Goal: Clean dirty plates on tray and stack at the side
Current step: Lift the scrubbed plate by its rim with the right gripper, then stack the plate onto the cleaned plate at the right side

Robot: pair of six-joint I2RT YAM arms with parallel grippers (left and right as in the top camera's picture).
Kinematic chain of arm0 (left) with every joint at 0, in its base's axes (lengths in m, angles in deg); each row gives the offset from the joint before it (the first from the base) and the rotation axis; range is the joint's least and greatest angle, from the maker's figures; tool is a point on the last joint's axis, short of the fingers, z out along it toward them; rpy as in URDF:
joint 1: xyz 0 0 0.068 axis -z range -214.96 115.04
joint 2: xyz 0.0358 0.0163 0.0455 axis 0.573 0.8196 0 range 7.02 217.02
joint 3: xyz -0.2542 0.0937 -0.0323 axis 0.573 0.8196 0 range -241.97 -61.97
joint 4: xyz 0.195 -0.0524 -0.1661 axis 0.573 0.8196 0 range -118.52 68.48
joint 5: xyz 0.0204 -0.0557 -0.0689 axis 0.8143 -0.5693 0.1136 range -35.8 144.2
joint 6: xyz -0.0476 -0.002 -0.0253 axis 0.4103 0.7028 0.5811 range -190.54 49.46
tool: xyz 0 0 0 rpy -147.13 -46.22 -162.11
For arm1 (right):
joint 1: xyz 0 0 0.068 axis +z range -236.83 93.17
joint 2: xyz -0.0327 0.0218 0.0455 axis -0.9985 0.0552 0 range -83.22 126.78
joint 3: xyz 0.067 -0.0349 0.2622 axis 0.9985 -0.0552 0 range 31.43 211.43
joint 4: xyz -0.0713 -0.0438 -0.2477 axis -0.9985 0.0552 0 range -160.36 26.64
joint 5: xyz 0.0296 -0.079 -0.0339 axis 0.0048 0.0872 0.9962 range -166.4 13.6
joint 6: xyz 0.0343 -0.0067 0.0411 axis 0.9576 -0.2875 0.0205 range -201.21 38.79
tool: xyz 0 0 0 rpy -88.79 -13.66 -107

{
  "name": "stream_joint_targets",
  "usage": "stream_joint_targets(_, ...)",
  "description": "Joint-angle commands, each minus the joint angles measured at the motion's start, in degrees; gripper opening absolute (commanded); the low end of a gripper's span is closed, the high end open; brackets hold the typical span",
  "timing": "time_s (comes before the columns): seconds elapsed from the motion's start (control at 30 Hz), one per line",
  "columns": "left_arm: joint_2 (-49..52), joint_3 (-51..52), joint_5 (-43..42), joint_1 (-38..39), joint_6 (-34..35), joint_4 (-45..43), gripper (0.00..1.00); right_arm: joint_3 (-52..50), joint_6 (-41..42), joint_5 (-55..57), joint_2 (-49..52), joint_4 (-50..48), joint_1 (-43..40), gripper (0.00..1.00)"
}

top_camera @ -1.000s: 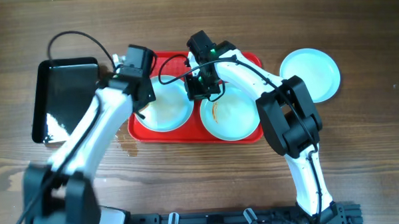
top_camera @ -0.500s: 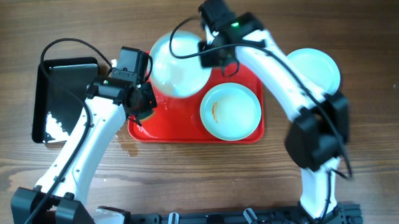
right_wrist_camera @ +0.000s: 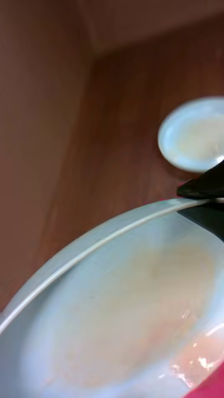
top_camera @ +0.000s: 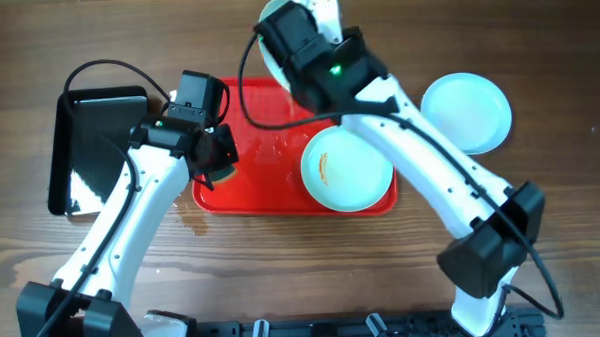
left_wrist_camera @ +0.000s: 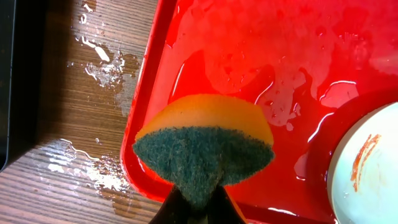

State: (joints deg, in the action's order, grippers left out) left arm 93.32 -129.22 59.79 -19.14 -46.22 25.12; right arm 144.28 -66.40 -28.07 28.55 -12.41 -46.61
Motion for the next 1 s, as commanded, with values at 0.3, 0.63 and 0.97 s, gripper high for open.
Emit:
stream_joint_targets(0.3, 0.8, -0.1, -0.9, 0.2, 0.6, 0.0, 0.04, 0.3, -4.6, 19.5, 0.6, 0.0, 5.2, 0.04)
stream_joint_targets(0.63, 0.8, -0.1, -0.9, 0.2, 0.6, -0.2, 0.04, 0.3, -2.7, 19.4, 0.6, 3.1, 5.4, 0.04)
stream_joint_targets(0.97, 0.8, -0.1, -0.9, 0.2, 0.6, -0.2, 0.04, 0.3, 1.5, 7.8, 0.6, 7.0, 4.9, 0.04)
